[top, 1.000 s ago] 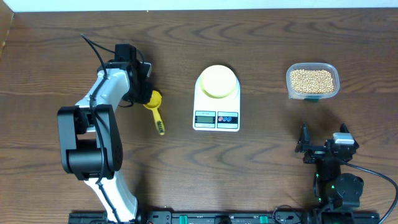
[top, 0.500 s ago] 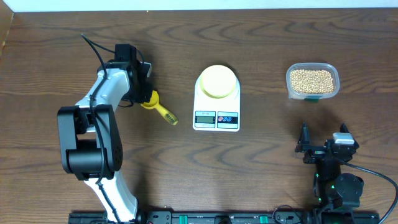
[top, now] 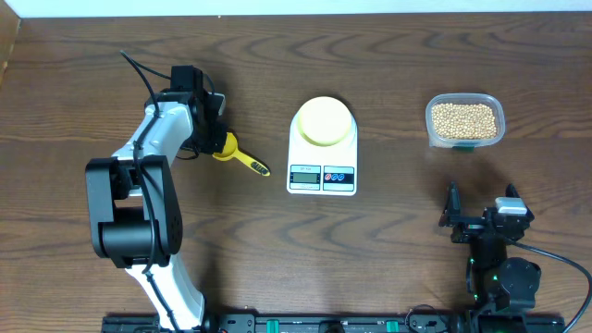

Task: Scoop item into bowl and weigh 50g on scale
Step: 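Close the left gripper on the yellow scoop's rim, then lift the scoop with the left gripper and carry it forward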

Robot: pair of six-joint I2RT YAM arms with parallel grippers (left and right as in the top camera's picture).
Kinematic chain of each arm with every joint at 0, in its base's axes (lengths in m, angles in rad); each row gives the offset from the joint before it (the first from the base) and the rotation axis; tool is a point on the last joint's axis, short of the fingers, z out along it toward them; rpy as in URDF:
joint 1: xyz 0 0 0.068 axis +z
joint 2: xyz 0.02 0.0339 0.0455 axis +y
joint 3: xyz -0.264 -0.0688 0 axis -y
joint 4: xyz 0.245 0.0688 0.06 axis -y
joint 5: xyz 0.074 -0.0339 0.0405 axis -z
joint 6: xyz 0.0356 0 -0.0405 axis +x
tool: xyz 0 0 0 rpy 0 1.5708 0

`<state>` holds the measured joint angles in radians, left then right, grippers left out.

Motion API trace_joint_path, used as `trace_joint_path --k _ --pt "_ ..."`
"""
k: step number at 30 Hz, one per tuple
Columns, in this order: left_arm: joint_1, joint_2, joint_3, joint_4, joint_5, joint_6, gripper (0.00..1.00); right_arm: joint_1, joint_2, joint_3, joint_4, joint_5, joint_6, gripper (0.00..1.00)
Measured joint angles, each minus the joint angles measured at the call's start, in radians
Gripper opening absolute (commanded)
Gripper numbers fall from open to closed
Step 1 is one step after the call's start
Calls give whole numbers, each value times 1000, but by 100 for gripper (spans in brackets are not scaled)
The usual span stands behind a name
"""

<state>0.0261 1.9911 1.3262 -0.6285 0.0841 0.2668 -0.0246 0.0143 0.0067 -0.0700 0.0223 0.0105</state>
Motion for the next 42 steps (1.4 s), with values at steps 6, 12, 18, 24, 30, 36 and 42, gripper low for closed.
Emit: trace_joint_path --k 6,12,18,24,30,36,42 --pt "0 -14 0 -7 0 0 8 0 0 0 0 0 0 99" --pt "0 -58 0 -24 0 0 8 0 0 0 0 0 0 99" --pt "0 -127 0 -35 0 0 8 0 0 0 0 0 0 99" --pt "0 -198 0 -51 0 0 8 0 0 0 0 0 0 99" --pt "0 -267 0 -54 0 0 8 0 0 0 0 0 0 99" --pt "0 -343 0 -47 0 0 8 0 0 0 0 0 0 99" --pt "0 -389 0 -10 0 0 8 0 0 0 0 0 0 99"
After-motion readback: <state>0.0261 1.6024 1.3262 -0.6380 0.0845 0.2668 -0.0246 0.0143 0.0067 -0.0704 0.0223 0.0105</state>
